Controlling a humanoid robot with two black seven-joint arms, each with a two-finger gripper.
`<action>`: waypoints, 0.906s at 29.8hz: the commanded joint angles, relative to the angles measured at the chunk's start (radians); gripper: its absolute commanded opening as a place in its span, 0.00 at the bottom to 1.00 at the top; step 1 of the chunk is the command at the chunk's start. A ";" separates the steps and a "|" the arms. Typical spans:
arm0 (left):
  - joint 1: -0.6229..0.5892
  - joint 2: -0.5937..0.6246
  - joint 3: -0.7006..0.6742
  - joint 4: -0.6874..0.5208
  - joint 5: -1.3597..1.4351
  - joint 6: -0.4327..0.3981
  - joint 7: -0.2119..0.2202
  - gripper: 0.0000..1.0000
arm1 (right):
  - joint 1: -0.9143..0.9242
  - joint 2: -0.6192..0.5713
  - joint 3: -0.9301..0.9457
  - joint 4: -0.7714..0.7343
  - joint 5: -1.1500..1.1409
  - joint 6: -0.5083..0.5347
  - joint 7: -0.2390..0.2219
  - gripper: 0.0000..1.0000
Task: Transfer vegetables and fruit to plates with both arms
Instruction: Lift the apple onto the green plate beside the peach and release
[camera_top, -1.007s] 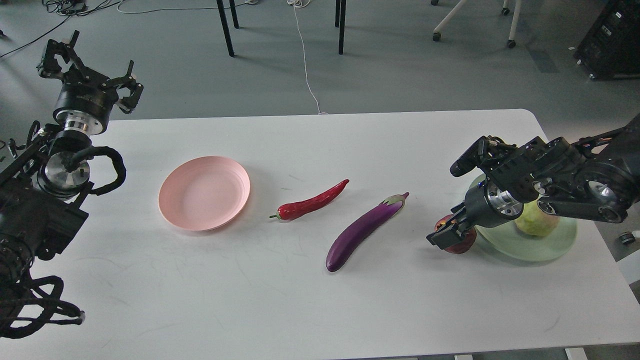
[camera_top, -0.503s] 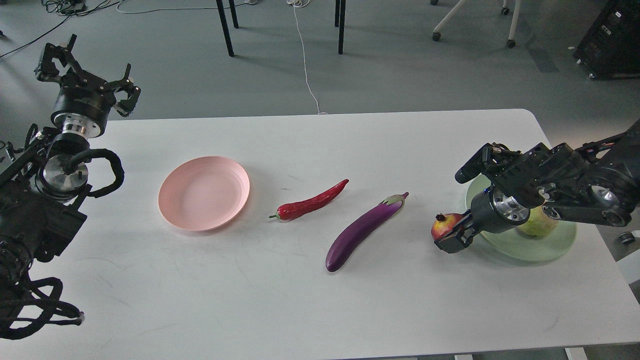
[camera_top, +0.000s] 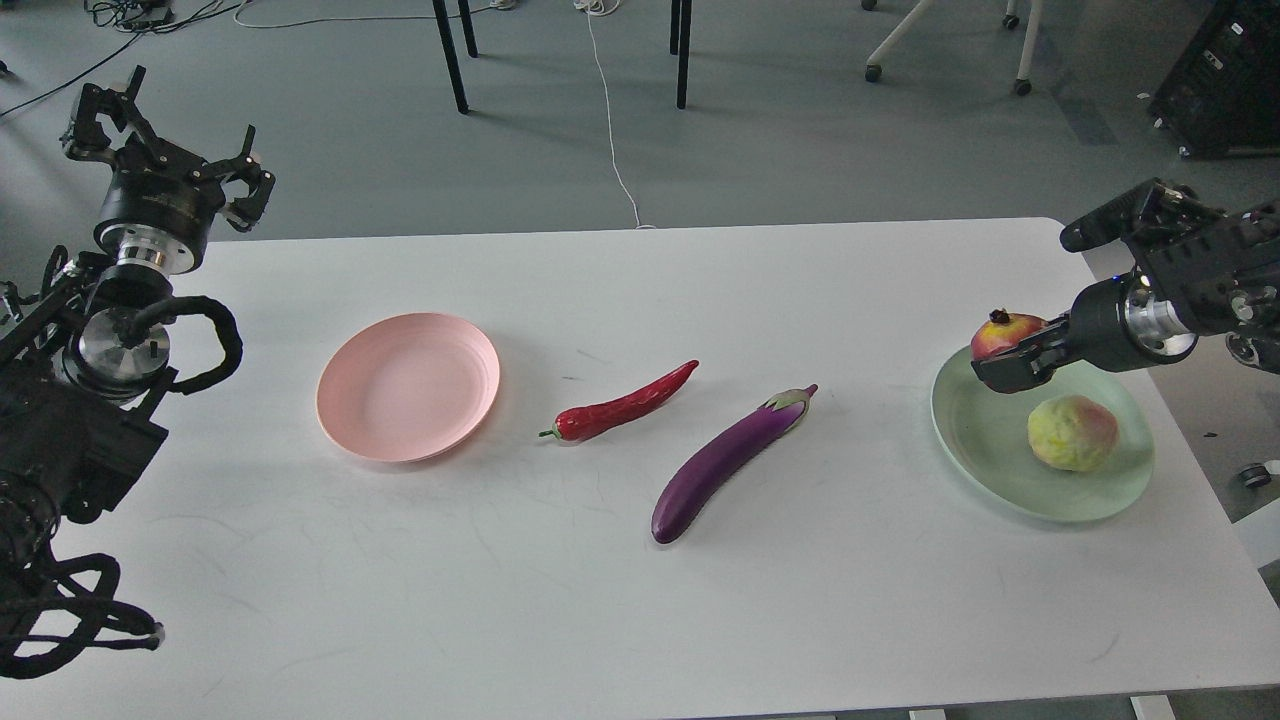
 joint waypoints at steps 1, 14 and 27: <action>0.000 -0.001 0.003 -0.003 0.000 0.000 0.001 0.98 | -0.064 -0.001 0.034 -0.040 0.001 -0.006 -0.001 0.60; -0.001 -0.001 0.008 -0.005 0.002 0.000 0.001 0.98 | -0.130 0.010 0.067 -0.087 0.004 -0.004 0.000 0.89; -0.017 0.003 0.012 -0.010 0.009 0.000 0.017 0.98 | -0.106 -0.010 0.321 -0.096 0.024 0.006 -0.001 0.99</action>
